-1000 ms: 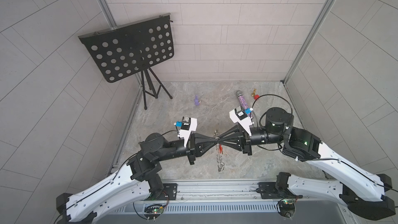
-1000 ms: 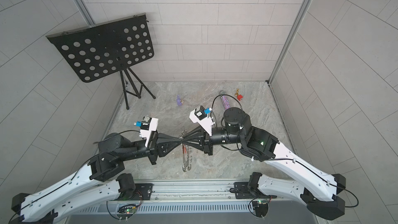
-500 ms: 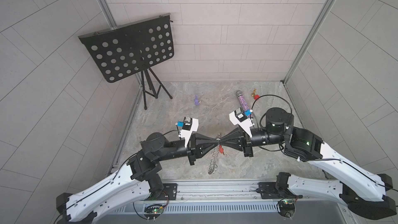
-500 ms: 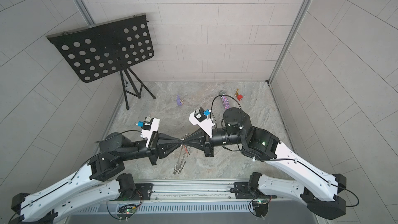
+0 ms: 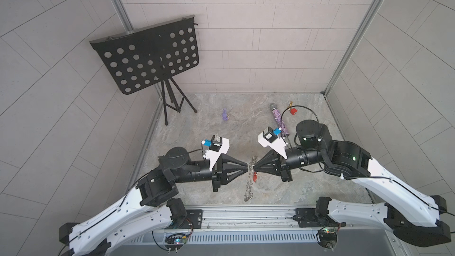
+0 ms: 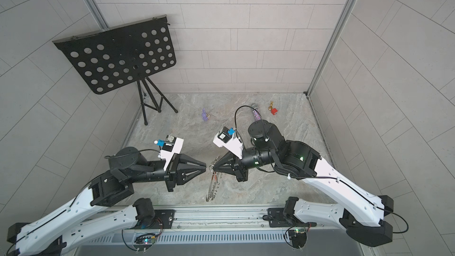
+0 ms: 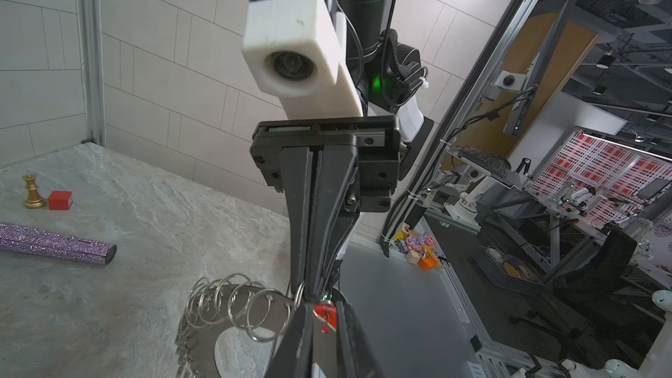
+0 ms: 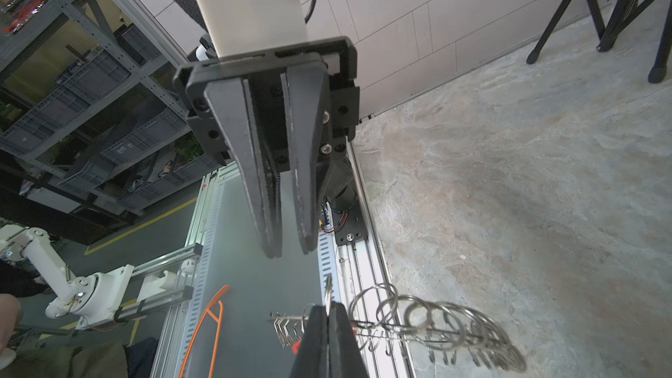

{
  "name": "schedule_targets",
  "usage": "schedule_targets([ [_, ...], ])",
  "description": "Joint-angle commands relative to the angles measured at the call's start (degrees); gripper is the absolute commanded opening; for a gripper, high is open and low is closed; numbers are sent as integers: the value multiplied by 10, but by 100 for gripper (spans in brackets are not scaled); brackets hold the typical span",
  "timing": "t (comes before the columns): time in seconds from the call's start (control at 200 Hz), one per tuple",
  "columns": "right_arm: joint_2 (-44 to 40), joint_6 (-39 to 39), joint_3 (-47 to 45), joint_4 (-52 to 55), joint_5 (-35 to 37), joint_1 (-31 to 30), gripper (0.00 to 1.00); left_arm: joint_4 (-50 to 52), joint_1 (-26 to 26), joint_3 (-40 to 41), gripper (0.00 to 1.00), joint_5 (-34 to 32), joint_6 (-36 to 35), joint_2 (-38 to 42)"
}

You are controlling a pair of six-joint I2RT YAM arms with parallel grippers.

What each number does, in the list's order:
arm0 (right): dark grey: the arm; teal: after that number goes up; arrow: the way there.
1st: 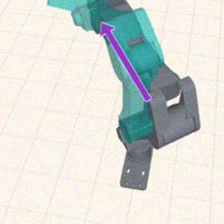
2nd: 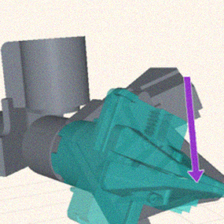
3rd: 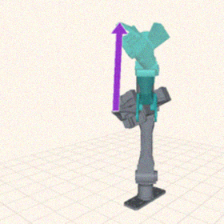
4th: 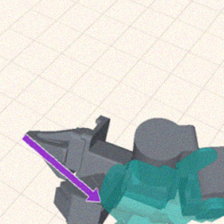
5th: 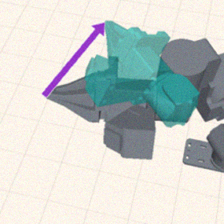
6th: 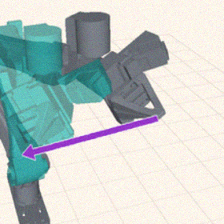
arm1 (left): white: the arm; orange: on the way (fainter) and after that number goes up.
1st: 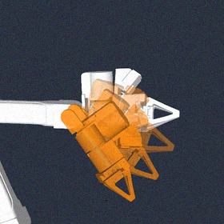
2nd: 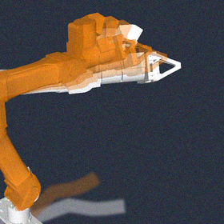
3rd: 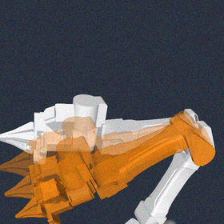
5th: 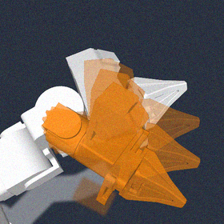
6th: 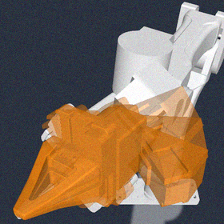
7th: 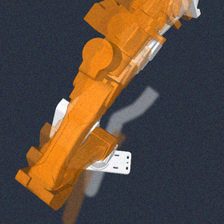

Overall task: Attach keys to a key ring
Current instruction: Adjust the key on the keyring.

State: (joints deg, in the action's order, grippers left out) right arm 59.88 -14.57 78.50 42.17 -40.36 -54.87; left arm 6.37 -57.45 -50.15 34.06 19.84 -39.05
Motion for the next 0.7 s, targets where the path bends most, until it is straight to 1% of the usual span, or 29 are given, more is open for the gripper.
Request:
schedule_targets([
  [0.0, 2, 8, 21, 10, -20, -4, 0, 32, -3, -15, 18, 22, -19, -6],
  [0.54, 23, 6, 28, 5, -19, -24, 0, 44, -3, -9, 18, 21, -26, -7],
  [0.695, 23, 6, 29, 7, -23, -23, 0, 59, -3, -7, 19, 3, -31, 0],
])
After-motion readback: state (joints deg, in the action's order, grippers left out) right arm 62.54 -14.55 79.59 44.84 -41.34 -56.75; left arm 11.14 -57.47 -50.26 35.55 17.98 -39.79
